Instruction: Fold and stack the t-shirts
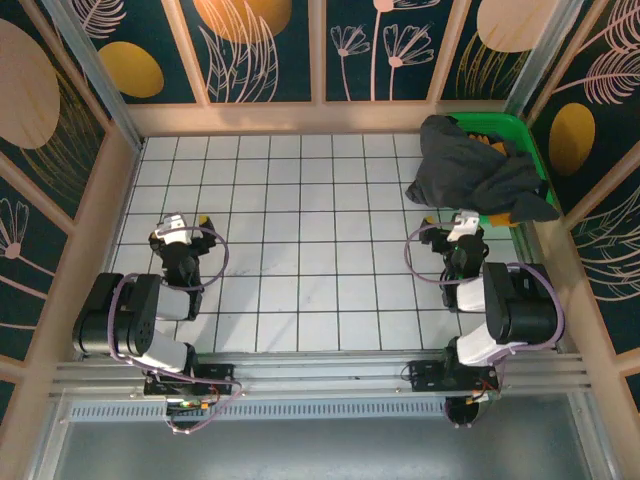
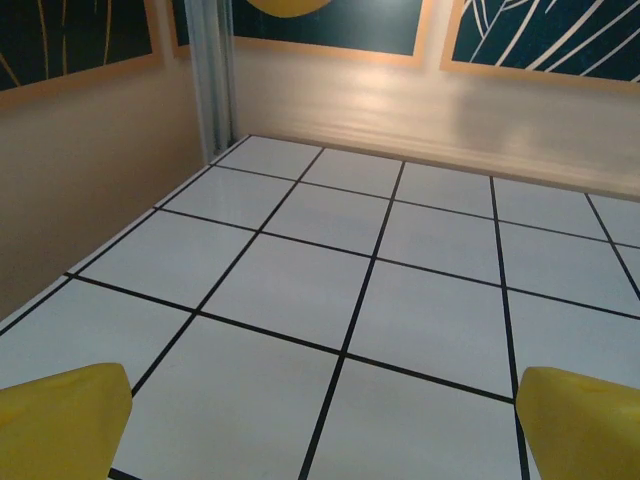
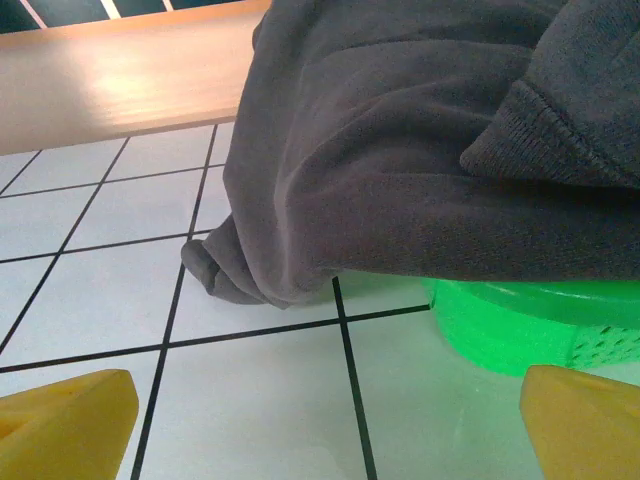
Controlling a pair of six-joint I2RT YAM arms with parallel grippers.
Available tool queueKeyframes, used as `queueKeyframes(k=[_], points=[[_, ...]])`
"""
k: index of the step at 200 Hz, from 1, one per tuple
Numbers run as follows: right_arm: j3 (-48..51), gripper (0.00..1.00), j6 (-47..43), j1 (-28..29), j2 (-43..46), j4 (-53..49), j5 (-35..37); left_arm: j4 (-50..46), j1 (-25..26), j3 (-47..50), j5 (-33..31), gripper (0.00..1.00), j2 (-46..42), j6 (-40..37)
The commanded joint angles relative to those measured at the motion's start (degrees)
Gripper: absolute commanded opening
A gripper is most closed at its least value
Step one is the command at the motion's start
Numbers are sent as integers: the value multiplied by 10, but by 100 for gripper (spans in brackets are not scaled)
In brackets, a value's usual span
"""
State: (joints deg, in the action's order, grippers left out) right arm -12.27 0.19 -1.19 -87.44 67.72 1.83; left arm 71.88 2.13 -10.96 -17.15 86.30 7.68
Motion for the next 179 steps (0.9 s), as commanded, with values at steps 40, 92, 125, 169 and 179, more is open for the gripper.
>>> queueKeyframes(k=[40, 92, 125, 169, 179], points=[[-12, 99, 10, -6, -8, 36, -6, 35, -5, -12, -10, 99, 6, -9], [-12, 99, 10, -7, -8, 36, -6, 34, -5, -11, -10, 99, 6, -9], [-12, 99, 10, -6, -7, 36, -6, 35, -5, -12, -10, 99, 6, -9], [-23, 99, 3, 5, 18, -4, 5, 14, -4, -14, 0, 99, -13, -14], [-57, 99, 2, 20, 52, -100, 45, -82, -1, -44, -6, 99, -50, -17]])
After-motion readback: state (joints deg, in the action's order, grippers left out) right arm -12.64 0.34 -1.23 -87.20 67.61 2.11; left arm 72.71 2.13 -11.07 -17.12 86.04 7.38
